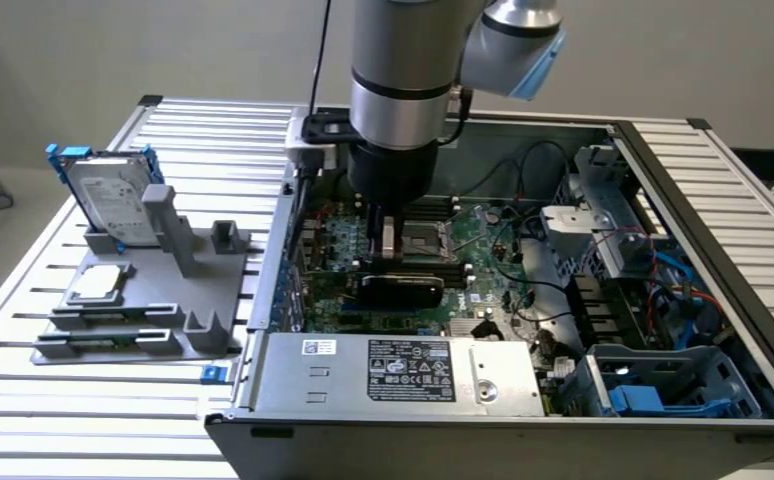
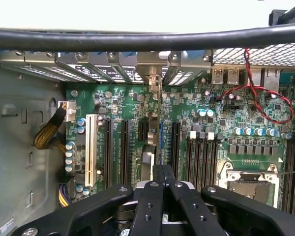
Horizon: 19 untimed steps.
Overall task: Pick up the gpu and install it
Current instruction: 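Press down on the gpu until it lock into place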
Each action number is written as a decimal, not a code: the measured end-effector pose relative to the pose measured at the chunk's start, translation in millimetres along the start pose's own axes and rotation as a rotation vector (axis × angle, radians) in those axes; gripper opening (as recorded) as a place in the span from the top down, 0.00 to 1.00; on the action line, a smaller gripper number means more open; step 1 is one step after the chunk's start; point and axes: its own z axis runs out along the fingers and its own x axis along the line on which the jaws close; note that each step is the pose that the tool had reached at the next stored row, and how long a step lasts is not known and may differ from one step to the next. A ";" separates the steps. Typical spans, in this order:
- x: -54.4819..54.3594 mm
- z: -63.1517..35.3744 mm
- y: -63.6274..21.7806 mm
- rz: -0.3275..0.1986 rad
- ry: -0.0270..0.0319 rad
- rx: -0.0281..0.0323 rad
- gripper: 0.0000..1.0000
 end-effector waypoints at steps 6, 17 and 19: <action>-0.2 1.6 1.1 -0.016 0.0009 0.0091 0.89; -0.4 6.0 3.8 -0.036 0.0022 0.0195 0.89; -0.4 7.1 4.4 -0.040 0.0025 0.0204 0.89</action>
